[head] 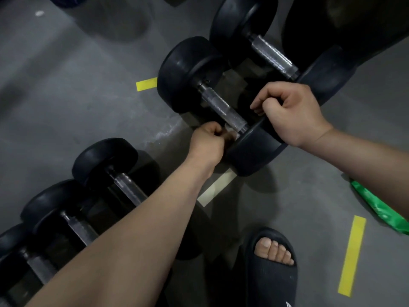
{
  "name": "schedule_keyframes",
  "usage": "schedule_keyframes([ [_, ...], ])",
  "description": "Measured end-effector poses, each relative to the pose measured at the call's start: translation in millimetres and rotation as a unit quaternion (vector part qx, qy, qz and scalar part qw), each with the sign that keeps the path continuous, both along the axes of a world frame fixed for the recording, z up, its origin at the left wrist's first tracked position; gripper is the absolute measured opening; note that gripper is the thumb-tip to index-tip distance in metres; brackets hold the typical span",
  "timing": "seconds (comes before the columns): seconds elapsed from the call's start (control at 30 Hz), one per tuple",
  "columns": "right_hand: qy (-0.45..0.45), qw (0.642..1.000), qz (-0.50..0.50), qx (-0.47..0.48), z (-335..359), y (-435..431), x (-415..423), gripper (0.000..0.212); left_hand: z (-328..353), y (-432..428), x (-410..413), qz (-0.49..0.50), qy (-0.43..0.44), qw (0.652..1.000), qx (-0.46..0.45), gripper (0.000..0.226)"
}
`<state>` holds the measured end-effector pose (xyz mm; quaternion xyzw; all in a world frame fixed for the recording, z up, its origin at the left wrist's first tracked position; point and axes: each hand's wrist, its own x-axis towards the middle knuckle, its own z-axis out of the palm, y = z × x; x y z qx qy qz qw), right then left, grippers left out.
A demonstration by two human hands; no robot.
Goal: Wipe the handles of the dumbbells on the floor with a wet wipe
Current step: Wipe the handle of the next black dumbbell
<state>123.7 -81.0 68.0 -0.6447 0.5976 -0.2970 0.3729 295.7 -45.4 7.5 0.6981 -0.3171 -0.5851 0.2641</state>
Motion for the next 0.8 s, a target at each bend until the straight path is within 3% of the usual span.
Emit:
schedule_keyframes([
  [0.17,-0.001,1.000,0.017,-0.009,1.5,-1.2,-2.0,0.025,7.0,10.0,0.8,0.110,0.129,0.986,-0.007,0.004],
  [0.37,0.055,0.983,0.145,-0.093,3.9,13.7,-12.4,0.015,15.0,7.7,-5.8,0.165,0.135,0.977,-0.004,0.012],
  [0.53,0.066,0.982,0.126,-0.123,-4.6,21.4,-11.9,0.017,25.6,-7.4,-17.9,0.205,0.062,0.977,0.007,0.013],
  [0.67,0.069,0.982,0.121,-0.126,-5.4,21.2,-12.3,0.018,33.9,-44.8,-7.5,0.308,0.087,0.947,0.006,0.014],
  [0.8,0.064,0.983,0.116,-0.130,-5.7,20.9,-11.0,0.018,37.5,-60.6,-8.0,0.312,0.075,0.947,0.024,0.031],
])
